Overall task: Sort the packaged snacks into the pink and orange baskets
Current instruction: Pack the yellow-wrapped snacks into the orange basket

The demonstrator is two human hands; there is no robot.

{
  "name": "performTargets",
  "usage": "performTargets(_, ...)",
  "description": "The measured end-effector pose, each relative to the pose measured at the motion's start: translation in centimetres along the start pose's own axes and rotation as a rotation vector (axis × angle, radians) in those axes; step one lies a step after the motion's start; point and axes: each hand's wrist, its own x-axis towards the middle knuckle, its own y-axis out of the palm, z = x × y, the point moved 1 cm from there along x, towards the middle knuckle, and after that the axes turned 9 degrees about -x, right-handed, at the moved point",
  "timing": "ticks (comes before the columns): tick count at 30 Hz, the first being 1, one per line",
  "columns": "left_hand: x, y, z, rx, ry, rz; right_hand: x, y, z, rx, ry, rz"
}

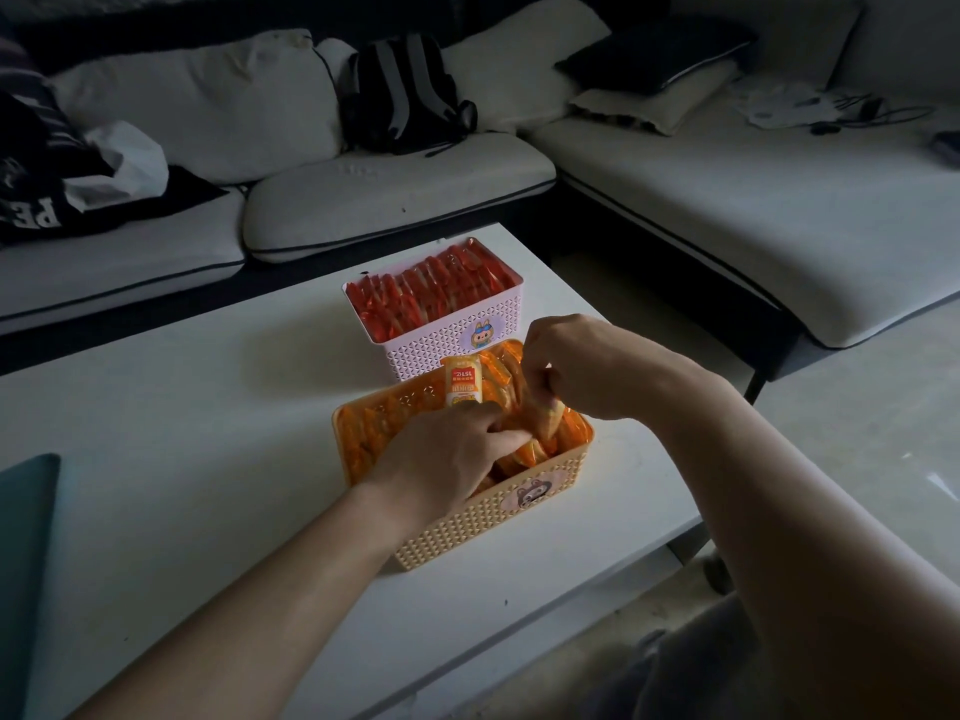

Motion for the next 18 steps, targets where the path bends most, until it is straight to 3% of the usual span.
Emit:
performTargets(12, 1.7, -2.0, 0.1, -0.019, -0.068, 0.111, 1.1, 2.0, -0.6, 0.093, 0.104, 0.106)
performTargets(18, 2.6, -2.2, -0.7, -0.099, -0.104, 0.07, 1.8, 4.0, -0.8, 0.103, 0.154, 0.108)
